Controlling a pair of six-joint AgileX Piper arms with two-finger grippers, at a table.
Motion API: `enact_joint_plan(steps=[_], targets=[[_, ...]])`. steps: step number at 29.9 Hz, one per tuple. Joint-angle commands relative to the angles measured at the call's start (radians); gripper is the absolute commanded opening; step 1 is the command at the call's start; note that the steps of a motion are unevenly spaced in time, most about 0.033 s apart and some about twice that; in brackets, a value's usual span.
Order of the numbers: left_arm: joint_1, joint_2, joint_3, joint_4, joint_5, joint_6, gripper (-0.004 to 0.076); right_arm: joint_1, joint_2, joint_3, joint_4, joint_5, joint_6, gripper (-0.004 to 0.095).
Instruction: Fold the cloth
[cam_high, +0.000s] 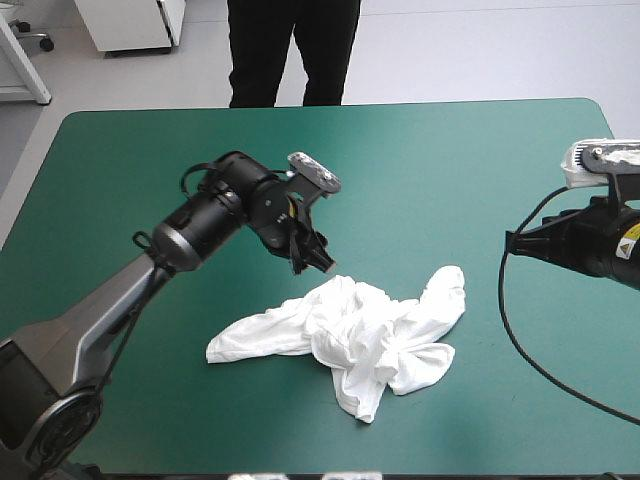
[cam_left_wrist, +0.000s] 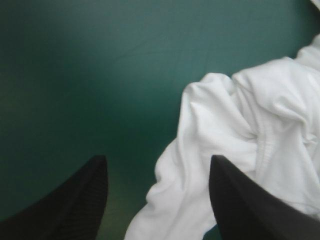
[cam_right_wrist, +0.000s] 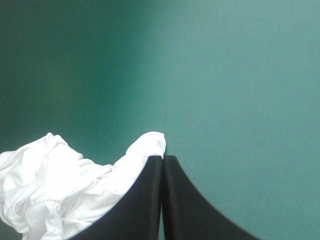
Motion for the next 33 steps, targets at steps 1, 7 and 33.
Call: enact_joint_plan(steps=[1,7,33], targets=[[0.067,-0.114,-0.017,-0.012,0.054,-0.045,0.0436,-0.009,-0.006,-0.024,-0.016,-0.003,-0.001,-0.0013],[0.134,-0.240,0.168,0.000,0.054,-0.084,0.0407,-0.009,-0.006,-0.024,-0.021,-0.003,-0.001,-0.0013],[0.139,-0.375,0.812,-0.034,-0.262,-0.300,0.0389,-0.009,-0.006,-0.024,-0.022,-0.003,-0.001,-0.0013]])
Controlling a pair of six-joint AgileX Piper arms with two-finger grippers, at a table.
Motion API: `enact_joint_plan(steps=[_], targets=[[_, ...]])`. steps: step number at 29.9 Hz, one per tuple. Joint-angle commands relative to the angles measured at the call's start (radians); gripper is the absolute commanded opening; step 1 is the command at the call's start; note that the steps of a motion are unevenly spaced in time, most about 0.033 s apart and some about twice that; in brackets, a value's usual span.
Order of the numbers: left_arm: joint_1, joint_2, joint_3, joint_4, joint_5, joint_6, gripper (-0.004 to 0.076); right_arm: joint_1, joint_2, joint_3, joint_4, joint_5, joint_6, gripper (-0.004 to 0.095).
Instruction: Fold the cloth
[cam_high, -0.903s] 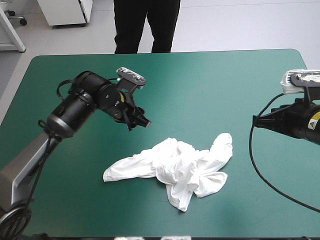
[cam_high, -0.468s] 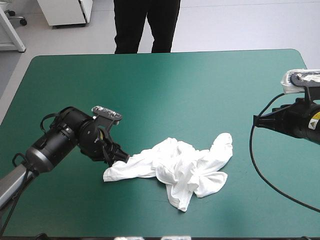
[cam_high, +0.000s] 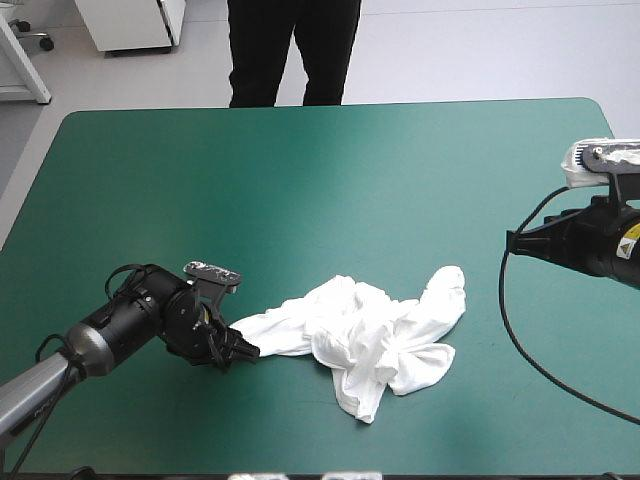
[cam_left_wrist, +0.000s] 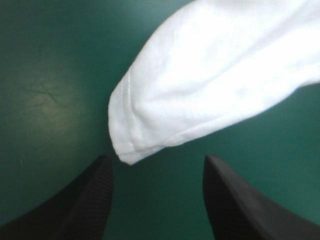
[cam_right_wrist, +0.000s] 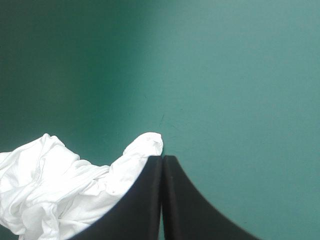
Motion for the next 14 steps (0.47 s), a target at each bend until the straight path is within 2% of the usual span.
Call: enact_joint_plan(steps=[1,9,14], targets=[[0.001,0.007,-0.019,0.004,-0.049,-0.012,0.0389,-0.009,-0.006,-0.024,-0.009,-0.003,-0.001,-0.0013],[0.042,0.081,-0.011,0.007,-0.122,-0.012,0.0388,-0.009,-0.006,-0.024,-0.002,-0.003,-0.001,-0.0013],[0.146,0.130,-0.011,-0.069,-0.147,0.080,0.0387,-0.009,-0.006,-0.024,-0.002,-0.003,-0.001,-0.0013]])
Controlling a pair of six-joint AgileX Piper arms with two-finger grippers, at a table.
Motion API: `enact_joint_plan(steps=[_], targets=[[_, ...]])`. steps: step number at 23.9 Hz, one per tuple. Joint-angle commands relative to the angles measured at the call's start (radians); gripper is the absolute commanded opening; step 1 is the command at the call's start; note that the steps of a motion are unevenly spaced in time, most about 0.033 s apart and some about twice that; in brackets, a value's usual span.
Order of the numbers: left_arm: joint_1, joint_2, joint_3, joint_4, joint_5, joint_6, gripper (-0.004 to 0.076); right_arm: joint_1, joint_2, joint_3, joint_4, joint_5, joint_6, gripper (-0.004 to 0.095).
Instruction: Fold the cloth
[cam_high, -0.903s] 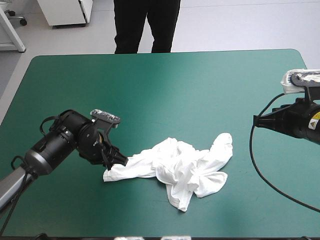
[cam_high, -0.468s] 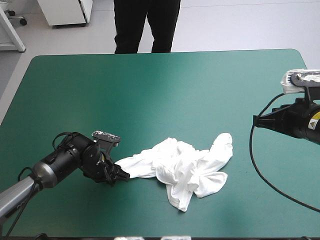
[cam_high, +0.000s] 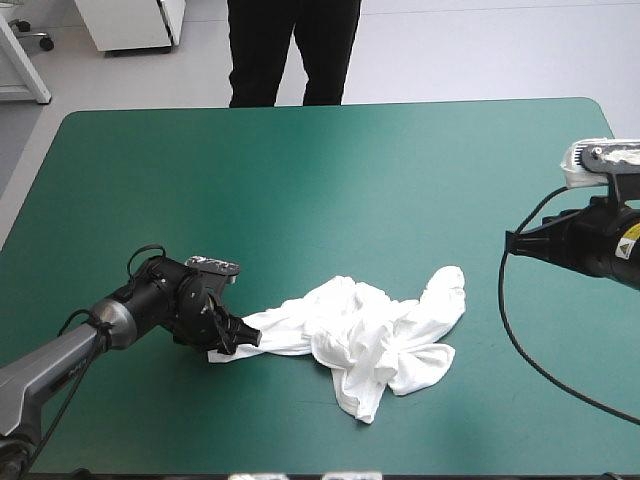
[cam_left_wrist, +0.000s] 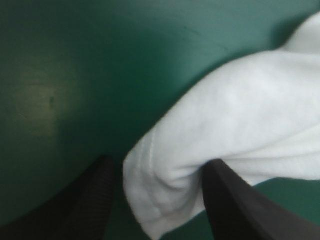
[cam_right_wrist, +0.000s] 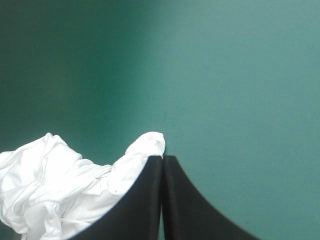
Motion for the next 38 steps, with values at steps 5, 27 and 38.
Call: enact_joint_plan(steps=[5,27,38], targets=[[0.054,0.009,-0.011,-0.058,-0.032,0.095,0.0279,-0.009,-0.006,-0.024,-0.015,-0.003,-0.007,-0.0013],[0.054,0.025,-0.009,-0.132,-0.028,0.185,-0.0009,-0.009,0.418,0.202,0.083,-0.201,-0.118,0.0449],[0.054,0.025,-0.009,-0.132,-0.024,0.185,-0.0009,-0.009,0.581,0.307,0.129,-0.363,-0.103,0.0449]])
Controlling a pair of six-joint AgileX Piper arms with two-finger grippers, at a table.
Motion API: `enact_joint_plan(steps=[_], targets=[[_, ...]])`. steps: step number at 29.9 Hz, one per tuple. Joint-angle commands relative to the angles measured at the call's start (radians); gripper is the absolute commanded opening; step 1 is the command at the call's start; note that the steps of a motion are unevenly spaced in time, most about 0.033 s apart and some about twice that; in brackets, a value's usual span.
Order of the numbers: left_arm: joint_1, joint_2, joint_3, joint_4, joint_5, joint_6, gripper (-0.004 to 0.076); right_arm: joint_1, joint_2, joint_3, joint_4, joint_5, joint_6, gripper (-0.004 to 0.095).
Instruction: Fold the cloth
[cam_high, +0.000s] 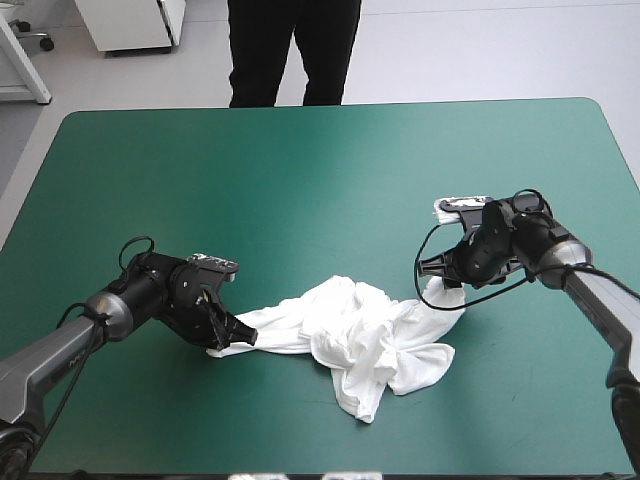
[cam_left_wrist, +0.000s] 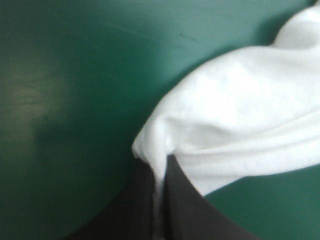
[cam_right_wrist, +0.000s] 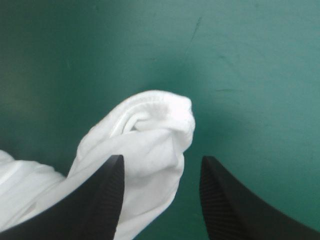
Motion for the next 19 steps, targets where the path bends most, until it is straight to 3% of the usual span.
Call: enact_joint_plan(steps=[1,11,14,16,17,19], targets=[[-0.003,-0.003,-0.007,-0.035,-0.024,-0.001,-0.0009,-0.009,0.021,-0.019,0.004,-0.044,0.000,0.0449],[-0.003,-0.003,-0.007,-0.035,-0.019,-0.001,-0.0009,-0.009,0.131,-0.019,0.038,-0.050,-0.012,0.0426],[-0.003,-0.003,-0.007,-0.035,-0.019,-0.001,-0.0009,-0.009,0.133,-0.019,0.079,-0.033,-0.038,0.0256],[-0.001,-0.010,-0.014,-0.035,-0.019,-0.001,-0.0009,-0.009,0.126,-0.019,0.089,-0.017,-0.038,0.0041],[-0.001,-0.016,-0.027,-0.033,-0.019,-0.001,-0.0009,-0.009,0.121,-0.019,0.086,-0.014,-0.034,-0.0014],[-0.001,-0.034,-0.062,-0.031,-0.019,-0.001,-0.0009,-0.009,0.096,-0.021,0.079,-0.005,-0.032,-0.0016]])
